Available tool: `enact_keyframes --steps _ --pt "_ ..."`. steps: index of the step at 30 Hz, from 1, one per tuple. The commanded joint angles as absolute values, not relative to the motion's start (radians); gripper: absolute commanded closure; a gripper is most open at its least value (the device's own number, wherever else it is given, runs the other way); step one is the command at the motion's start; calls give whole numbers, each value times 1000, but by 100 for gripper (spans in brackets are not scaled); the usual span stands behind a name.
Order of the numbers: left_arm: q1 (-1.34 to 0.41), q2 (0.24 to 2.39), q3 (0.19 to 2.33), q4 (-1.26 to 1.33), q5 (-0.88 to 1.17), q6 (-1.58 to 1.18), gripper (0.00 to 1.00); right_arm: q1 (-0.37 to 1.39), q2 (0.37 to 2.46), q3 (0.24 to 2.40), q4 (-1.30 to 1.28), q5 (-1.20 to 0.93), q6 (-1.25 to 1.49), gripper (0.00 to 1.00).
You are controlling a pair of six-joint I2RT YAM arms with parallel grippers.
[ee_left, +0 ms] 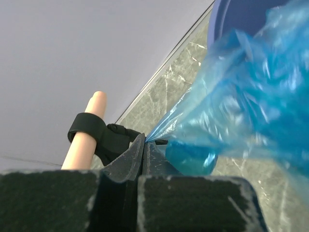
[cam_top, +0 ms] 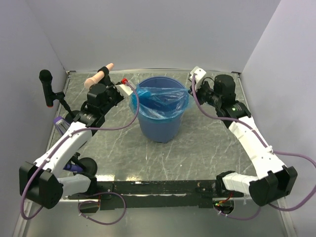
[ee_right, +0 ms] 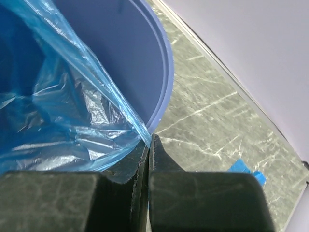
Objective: Put the trash bags into the trash bin
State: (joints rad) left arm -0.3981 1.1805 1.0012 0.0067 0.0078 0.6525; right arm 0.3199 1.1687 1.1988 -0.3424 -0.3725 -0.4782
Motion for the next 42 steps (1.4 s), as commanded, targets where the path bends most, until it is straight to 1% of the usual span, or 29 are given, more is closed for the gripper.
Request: enact_keyframes --steps 1,3,7,11,12,13,14,15,16,17,18,19,20,21,23,25,26,28,29,31,33,34,38,42 --pt "-371 1207 1020 123 52 701 99 284 1216 1270 -279 -357 -454 100" --pt "-367 1227 1026 127 55 700 99 278 1241 1282 -279 -360 -448 100" --pt "-357 1252 1049 117 52 663 99 273 1269 1315 -298 -367 -431 94" --pt "-341 1201 1084 54 89 579 99 271 1243 1327 -327 -386 -402 89" --pt "-339 1186 1100 29 101 551 100 268 1224 1324 -331 -400 -402 92" --pt "-341 1169 1124 2 118 532 99 267 1207 1319 -337 -422 -402 97" --pt "-339 1157 1143 -36 130 510 99 267 1195 1315 -345 -446 -406 100" --pt "-339 1143 1158 -52 146 493 94 265 1183 1312 -353 -480 -410 100" --pt "-339 1135 1176 -78 170 483 86 265 1174 1309 -357 -497 -408 100" --pt "-339 1132 1202 -104 201 473 74 265 1169 1305 -362 -512 -408 100" --pt "-339 1135 1233 -154 239 459 52 267 1170 1304 -365 -526 -400 100" --pt "-339 1146 1277 -200 276 428 43 267 1169 1302 -364 -532 -396 100" --pt "-339 1161 1334 -257 297 384 41 267 1169 1301 -357 -535 -387 100" --pt "-339 1175 1366 -287 296 280 39 265 1170 1296 -345 -532 -376 100" --pt "-341 1221 1443 -365 308 148 37 265 1175 1298 -333 -520 -357 100" --pt "-342 1264 1527 -438 363 100 38 262 1183 1307 -330 -518 -353 100" --pt "-342 1278 1551 -448 427 110 39 261 1189 1313 -327 -522 -351 100" --pt "-350 1282 1574 -422 542 173 40 256 1200 1325 -318 -522 -336 100" --pt "-363 1285 1571 -388 564 208 36 252 1206 1331 -313 -526 -328 100" --pt "-400 1327 1583 -364 546 302 28 245 1219 1347 -310 -543 -321 100" --pt "-425 1405 1653 -438 589 432 25 245 1224 1354 -302 -548 -314 100" --pt "-428 1443 1689 -471 606 446 23 245 1229 1359 -298 -548 -307 100" --pt "-448 1612 1827 -593 621 502 24 244 1232 1384 -288 -545 -298 100" --pt "-457 1686 1902 -678 603 509 24 241 1224 1399 -276 -529 -296 100"
